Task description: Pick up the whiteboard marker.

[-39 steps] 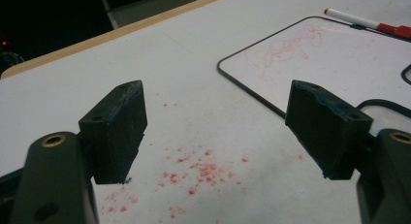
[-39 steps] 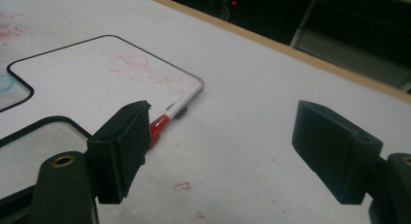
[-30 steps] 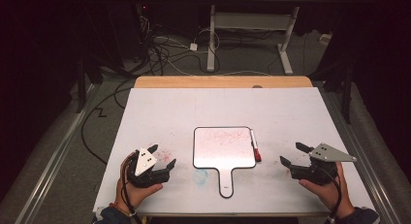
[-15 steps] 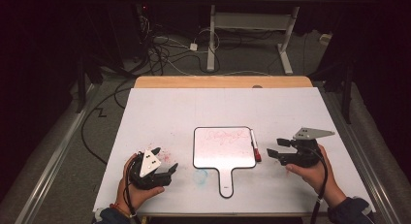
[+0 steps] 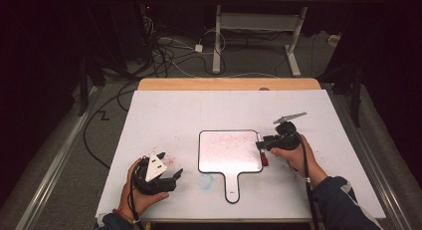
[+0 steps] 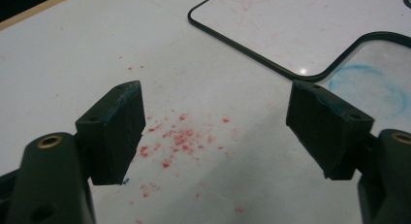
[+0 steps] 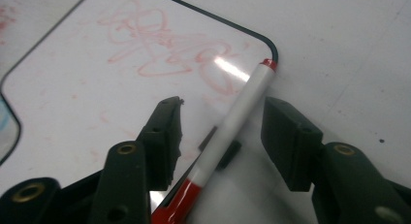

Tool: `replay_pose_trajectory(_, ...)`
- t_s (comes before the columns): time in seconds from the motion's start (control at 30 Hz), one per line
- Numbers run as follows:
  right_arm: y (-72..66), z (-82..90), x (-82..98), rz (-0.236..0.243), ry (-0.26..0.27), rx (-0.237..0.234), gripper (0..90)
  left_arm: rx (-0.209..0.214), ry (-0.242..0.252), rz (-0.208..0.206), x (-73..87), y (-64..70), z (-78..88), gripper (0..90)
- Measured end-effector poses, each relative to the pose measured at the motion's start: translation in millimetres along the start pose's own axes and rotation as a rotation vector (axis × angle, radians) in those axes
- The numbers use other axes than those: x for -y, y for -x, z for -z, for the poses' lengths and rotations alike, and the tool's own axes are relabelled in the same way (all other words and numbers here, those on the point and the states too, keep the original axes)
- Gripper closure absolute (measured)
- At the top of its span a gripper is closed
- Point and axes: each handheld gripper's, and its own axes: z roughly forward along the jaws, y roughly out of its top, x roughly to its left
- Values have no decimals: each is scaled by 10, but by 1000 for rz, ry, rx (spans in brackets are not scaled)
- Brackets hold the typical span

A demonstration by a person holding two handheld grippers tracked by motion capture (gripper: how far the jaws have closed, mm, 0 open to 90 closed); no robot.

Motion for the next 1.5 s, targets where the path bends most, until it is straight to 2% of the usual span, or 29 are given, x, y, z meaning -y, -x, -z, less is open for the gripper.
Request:
replay_pose_trajectory(0.03, 29, -71, -10, -21, -19, -12, 598, -2, -2, -1, -1, 2, 1, 209)
replay_pose_trajectory(0.07, 29, -71, -10, -21, -19, -12, 598, -2, 0, 0, -1, 5, 1, 209)
replay_pose_trajectory(0.2, 36, -87, -10, -24, -17, -5, 729, 1, -3, -2, -1, 12, 3, 209)
replay_pose_trajectory(0.23, 38, -84, -4, -32, -16, -24, 750, 1, -4, -3, -3, 13, 2, 209)
replay_pose_trajectory(0.3, 31, -83, -1, -24, -14, -20, 753, 3, -4, -1, -6, 12, 1, 209)
replay_pose_trajectory(0.37, 14, -69, 2, -21, -6, -8, 808, 7, -5, 2, -7, 16, -2, 209)
replay_pose_trajectory(0.53, 4, -67, 1, -8, -8, -4, 812, 19, -17, -4, -15, 23, -23, 209)
replay_pose_trajectory(0.57, -19, -66, -7, 17, -11, 7, 814, 22, -18, -4, -17, 26, -28, 209)
replay_pose_trajectory(0.6, -19, -66, -7, 17, -11, 7, 814, 26, -18, -3, -21, 29, -31, 209)
replay_pose_trajectory(0.7, -49, -30, -20, 28, 14, 9, 814, 46, -12, 13, -47, 34, -53, 209)
replay_pose_trajectory(0.73, -64, 0, -29, 36, 34, 5, 814, 69, -3, 37, -77, 36, -76, 209)
replay_pose_trajectory(0.77, -136, 77, -57, 50, 83, -18, 814, 89, 9, 51, -115, 43, -94, 210)
replay_pose_trajectory(0.8, -170, 101, -69, 57, 101, -25, 814, 105, 21, 60, -152, 51, -109, 211)
replay_pose_trajectory(0.83, -218, 130, -84, 62, 127, -35, 814, 152, 58, 87, -279, 86, -159, 216)
replay_pose_trajectory(0.87, -268, 153, -97, 66, 153, -52, 814, 179, 78, 102, -350, 114, -189, 220)
replay_pose_trajectory(0.9, -325, 173, -107, 74, 173, -65, 814, 179, 78, 102, -350, 114, -189, 226)
replay_pose_trajectory(0.93, -387, 187, -116, 87, 195, -70, 814, 226, 104, 119, -496, 192, -272, 229)
replay_pose_trajectory(0.97, -451, 199, -121, 100, 218, -89, 814, 254, 117, 128, -571, 236, -320, 229)
replay_pose_trajectory(1.0, -519, 208, -123, 111, 239, -103, 814, 254, 117, 128, -571, 236, -320, 229)
replay_pose_trajectory(1.03, -585, 212, -123, 124, 257, -104, 814, 296, 136, 131, -720, 325, -409, 229)
replay_pose_trajectory(1.07, -644, 213, -120, 128, 274, -114, 814, 319, 146, 141, -790, 368, -456, 230)
replay_pose_trajectory(1.1, -692, 213, -115, 124, 292, -137, 814, 319, 146, 141, -790, 368, -456, 233)
replay_pose_trajectory(1.17, -786, 217, -104, 130, 317, -143, 814, 372, 157, 153, -957, 491, -592, 251)
replay_pose_trajectory(1.2, -824, 220, -98, 136, 334, -147, 814, 372, 157, 153, -957, 491, -592, 257)
replay_pose_trajectory(1.27, -856, 226, -89, 140, 350, -153, 814, 391, 165, 155, -1029, 562, -670, 286)
replay_pose_trajectory(1.3, -912, 242, -70, 149, 376, -155, 814, 409, 168, 161, -1084, 618, -737, 292)
replay_pose_trajectory(1.4, -949, 267, -46, 149, 405, -152, 813, 442, 180, 180, -1146, 669, -810, 339)
replay_pose_trajectory(1.5, -970, 295, -27, 148, 432, -153, 813, 450, 196, 196, -1179, 690, -847, 394)
